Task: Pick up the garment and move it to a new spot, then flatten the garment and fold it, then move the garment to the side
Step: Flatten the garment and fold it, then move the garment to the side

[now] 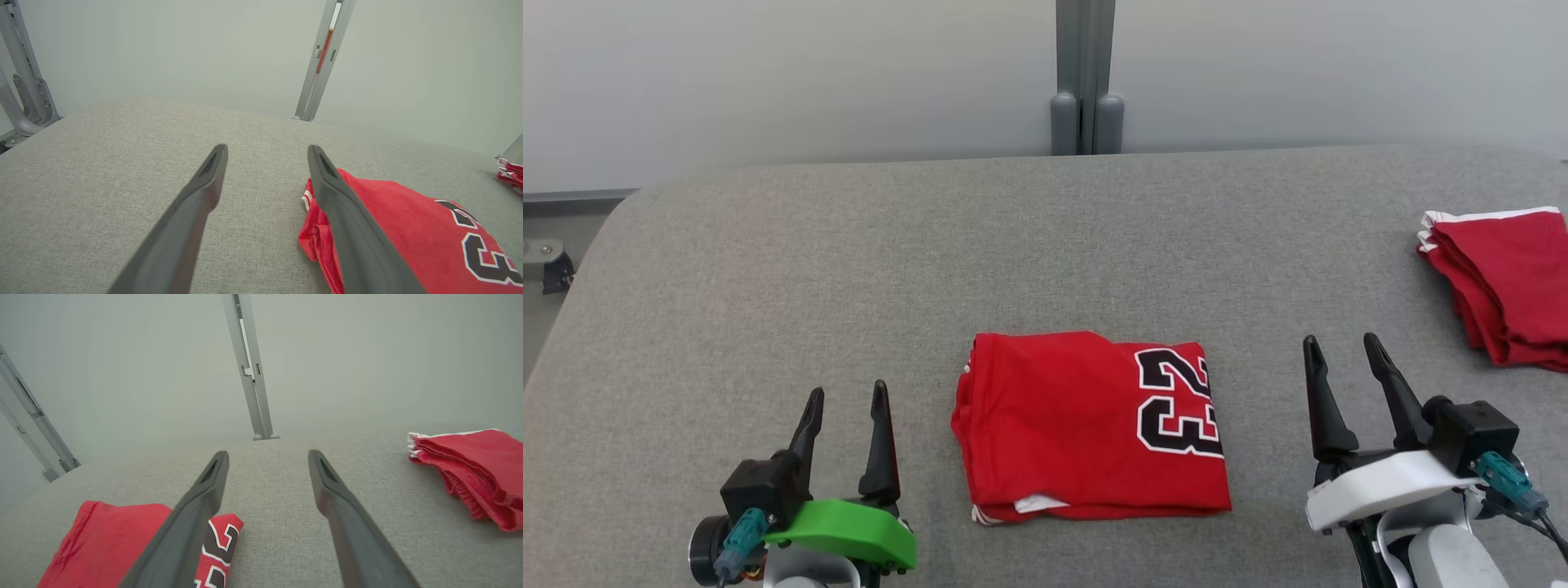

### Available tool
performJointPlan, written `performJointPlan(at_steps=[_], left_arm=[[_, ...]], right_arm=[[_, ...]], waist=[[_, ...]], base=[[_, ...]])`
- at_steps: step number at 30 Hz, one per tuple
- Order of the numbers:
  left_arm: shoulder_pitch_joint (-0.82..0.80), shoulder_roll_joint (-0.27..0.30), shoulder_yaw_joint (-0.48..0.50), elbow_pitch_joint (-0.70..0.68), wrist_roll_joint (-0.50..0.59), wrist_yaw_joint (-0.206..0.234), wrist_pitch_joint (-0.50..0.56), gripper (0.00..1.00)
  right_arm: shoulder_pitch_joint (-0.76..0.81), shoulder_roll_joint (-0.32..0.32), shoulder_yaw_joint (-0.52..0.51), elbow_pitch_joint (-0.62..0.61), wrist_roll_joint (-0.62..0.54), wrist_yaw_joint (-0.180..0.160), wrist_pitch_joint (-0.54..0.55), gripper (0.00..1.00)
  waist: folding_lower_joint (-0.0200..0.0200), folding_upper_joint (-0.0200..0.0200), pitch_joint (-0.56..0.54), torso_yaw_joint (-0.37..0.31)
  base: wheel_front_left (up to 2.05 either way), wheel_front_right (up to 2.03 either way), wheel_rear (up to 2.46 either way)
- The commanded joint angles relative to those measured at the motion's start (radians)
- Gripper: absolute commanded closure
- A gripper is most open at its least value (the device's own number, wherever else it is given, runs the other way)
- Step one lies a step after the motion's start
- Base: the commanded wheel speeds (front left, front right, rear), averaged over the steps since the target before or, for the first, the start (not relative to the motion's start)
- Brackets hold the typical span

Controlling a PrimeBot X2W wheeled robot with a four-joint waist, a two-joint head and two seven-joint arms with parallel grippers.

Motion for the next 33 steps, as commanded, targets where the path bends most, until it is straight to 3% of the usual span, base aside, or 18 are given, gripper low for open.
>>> performJointPlan(at_steps=[1,28,33], left_arm=[[0.018,-0.006,0.012,0.003,0.013,-0.009,-0.002,0.0],[0.051,-0.053,0.069,0.054,0.099,-0.07,-0.003,0.0],[0.042,-0.059,0.069,0.054,0.107,-0.077,-0.003,0.0]], right_arm=[[0.024,0.002,-0.003,-0.013,-0.006,0.0,-0.001,0.0],[0.049,0.004,-0.005,-0.019,0.001,0.0,0.01,0.0],[0.014,0.003,-0.011,-0.014,-0.033,0.0,0.119,0.0]], waist=[[0.0,0.0,-0.016,-0.015],[0.0,0.0,-0.027,-0.011],[0.0,0.0,-0.014,0.002]], base=[[0.0,0.0,0.0],[0.0,0.0,0.0],[0.0,0.0,0.0]])
